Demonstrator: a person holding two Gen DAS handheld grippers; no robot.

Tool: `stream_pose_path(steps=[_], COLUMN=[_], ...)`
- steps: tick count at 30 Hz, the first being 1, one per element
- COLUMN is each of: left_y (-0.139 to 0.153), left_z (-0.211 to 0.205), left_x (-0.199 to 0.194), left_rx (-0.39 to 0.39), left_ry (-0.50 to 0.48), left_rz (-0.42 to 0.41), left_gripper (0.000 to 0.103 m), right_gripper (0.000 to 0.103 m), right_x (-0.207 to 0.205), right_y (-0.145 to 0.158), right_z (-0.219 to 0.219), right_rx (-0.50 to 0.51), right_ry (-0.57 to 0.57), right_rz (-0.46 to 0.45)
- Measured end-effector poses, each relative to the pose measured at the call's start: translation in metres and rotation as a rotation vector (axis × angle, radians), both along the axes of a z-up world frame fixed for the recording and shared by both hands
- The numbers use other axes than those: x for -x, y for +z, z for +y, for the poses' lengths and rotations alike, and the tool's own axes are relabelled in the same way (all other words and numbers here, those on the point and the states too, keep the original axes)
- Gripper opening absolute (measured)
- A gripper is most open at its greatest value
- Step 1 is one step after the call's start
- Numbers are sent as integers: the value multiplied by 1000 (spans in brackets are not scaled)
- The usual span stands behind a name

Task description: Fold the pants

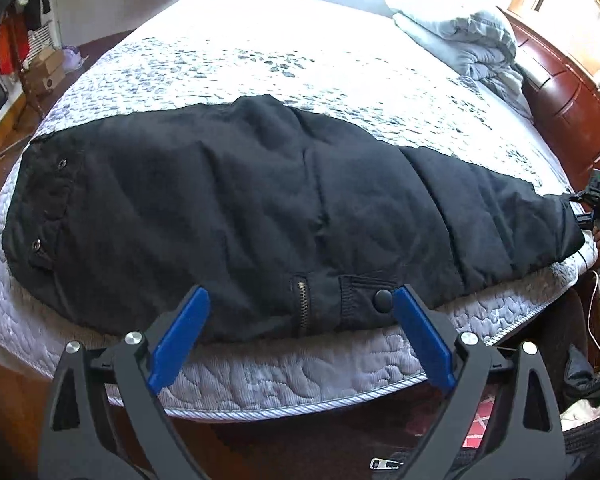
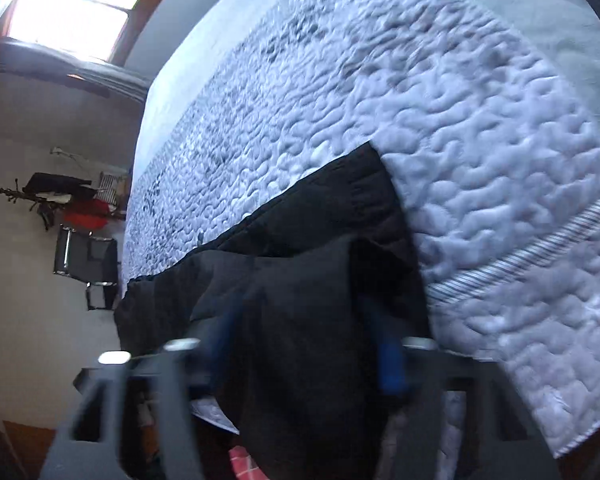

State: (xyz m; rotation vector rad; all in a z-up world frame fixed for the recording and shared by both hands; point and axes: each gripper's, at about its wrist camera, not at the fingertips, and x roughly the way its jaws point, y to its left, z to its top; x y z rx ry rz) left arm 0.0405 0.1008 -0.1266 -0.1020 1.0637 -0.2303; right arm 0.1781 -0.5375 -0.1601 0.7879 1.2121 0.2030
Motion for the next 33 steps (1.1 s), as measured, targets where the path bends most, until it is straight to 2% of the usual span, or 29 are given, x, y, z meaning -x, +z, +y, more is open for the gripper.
stream_pose_path(steps=[2,4,6,9,10,11,13,14,15,16,19,24,27,33], left_y=[-3,-8,-11,-12,-12,-12,-12,-12,-13,-13,-13,-14,-15,-24], left_z=[1,0,-3,-10,-14,-17,-24,-28,-32,-35,-39,-22,11,115], left_x=[0,-2,-5,-10,-11,-12,-13,-14,-14,-15,-14,-6,2,33], left_rx=[8,16,16,25,33,38,44,41,35,28,13,17,0,39], left_ry=[14,17,14,5,0,-5,-21,-30,-44,-53,-69,-17,109,500], left_rz=[14,32,41,40,36,32,29,31,35,39,44,55,42,52], left_gripper=[94,94,94,94,94,94,94,94,94,94,94,95,95,95], right_gripper=[39,16,8,4,4,4,7,15,52,75,71,71,71,71], right_x=[-7,-8,-7,5,14,21,28,29,30,31,46,87,106,125], right_y=[8,28,58,110,129,139,140,133,116,101,66,28,11,-10], right_z=[7,15,20,32,37,38,39,38,35,31,20,-9,-14,-12], right_rx=[39,51,49,73,66,69,131,182,268,318,349,248,223,141], right_ry=[32,59,69,119,143,148,143,140,135,126,118,-10,-59,-139], right_rz=[-39,-108,-195,-378,-466,-504,-475,-437,-346,-268,-153,-109,-116,-117])
